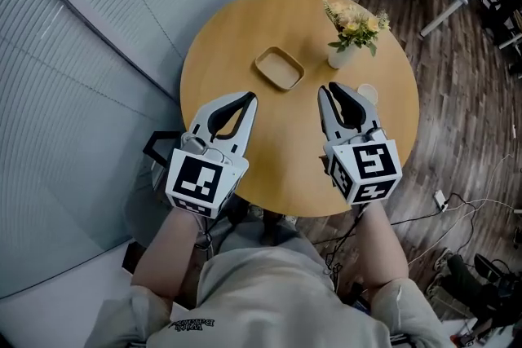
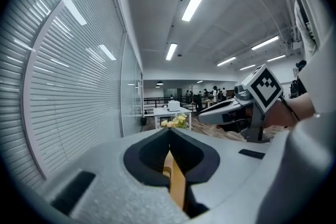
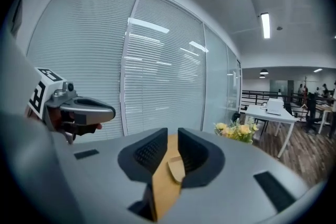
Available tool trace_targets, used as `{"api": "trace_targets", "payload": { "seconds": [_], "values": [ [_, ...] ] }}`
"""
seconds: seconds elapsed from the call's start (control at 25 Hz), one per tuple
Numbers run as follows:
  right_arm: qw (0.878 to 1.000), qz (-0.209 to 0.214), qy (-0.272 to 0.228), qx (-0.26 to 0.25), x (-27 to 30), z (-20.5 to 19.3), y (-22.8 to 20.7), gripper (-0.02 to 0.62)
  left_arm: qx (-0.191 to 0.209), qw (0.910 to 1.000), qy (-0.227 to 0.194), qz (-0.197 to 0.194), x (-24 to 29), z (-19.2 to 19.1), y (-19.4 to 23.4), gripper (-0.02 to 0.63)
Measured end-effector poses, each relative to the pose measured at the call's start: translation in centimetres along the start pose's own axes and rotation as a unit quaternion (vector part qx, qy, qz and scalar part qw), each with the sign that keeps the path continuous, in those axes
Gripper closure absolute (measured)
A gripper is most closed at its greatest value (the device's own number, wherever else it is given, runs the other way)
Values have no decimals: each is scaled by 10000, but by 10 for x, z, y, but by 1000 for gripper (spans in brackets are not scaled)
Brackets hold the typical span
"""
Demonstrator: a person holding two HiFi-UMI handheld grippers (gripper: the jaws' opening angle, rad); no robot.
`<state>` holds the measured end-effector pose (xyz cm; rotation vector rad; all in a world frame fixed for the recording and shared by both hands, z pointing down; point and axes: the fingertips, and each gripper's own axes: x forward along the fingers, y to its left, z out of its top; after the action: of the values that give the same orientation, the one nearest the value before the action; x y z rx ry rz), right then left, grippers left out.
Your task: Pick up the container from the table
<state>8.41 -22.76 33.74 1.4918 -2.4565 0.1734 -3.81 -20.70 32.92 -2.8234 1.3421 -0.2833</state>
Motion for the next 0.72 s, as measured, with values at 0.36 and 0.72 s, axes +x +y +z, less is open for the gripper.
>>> {"api": "trace_targets", "payload": {
  "seconds": [0.36,0.72],
  "values": [
    [9961,380,793,100,76,-64,-9,495,-53,10000,13,81,45,-15,19,586],
    [9848,852,1515,-47,136,-124,2,486,-227,9985,486,77,82,-72,36,586]
  ]
}}
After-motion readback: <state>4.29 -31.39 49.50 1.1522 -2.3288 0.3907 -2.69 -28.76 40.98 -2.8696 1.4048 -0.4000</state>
